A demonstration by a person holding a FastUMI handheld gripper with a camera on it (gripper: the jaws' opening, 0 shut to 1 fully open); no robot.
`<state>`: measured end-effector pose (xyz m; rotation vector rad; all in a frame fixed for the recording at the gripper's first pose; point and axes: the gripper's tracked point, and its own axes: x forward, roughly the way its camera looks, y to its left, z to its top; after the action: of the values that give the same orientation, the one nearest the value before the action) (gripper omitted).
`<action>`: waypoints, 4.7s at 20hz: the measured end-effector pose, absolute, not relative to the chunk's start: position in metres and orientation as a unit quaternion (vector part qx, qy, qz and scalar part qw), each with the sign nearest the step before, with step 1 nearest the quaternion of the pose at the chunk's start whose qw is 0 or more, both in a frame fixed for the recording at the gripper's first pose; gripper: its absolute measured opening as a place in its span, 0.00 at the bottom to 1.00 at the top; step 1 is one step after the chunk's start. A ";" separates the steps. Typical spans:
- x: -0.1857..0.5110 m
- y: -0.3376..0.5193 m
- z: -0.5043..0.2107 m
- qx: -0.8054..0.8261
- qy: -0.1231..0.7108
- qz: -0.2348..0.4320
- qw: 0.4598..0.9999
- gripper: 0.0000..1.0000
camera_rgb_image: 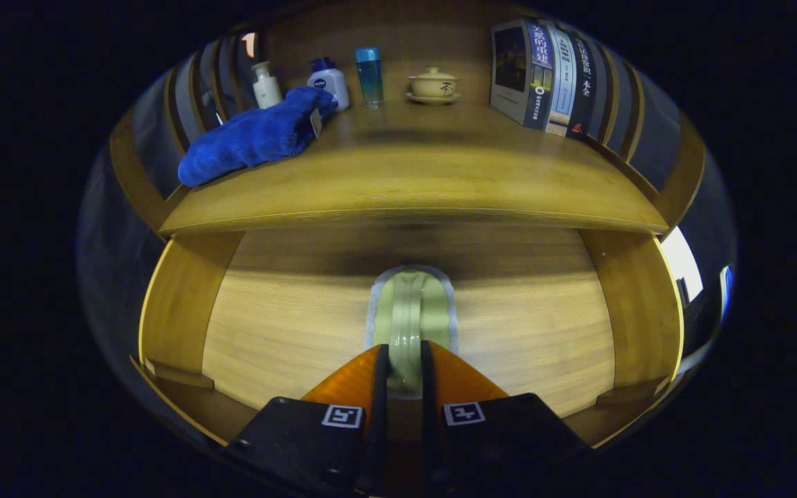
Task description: Pull open the drawer, take out the items inside it, and place them on the countertop above the cabinet.
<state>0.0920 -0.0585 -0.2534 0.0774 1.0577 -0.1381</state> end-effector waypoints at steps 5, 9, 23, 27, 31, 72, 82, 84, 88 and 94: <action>0.087 -0.053 -0.216 0.046 0.457 -0.056 0.887 0.29; 0.075 -0.046 -0.182 0.053 0.426 -0.042 0.902 0.29; 0.188 -0.033 -0.083 0.025 0.336 -0.045 0.940 0.29; 0.229 -0.044 -0.104 0.035 0.338 -0.065 0.938 0.29; 0.252 -0.054 -0.123 0.027 0.348 -0.074 0.934 0.29; 0.192 -0.010 -0.020 -0.042 0.233 -0.003 0.971 0.97; 0.077 -0.025 0.028 -0.074 0.156 -0.006 0.985 0.98; 0.054 -0.026 0.027 -0.069 0.149 -0.005 0.986 0.98; 0.012 -0.024 0.003 -0.046 0.137 -0.009 0.990 0.98; -0.009 -0.040 -0.056 -0.022 0.127 -0.037 0.991 0.98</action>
<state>-0.0093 -0.0401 -0.0559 -0.0438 0.2540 -0.0744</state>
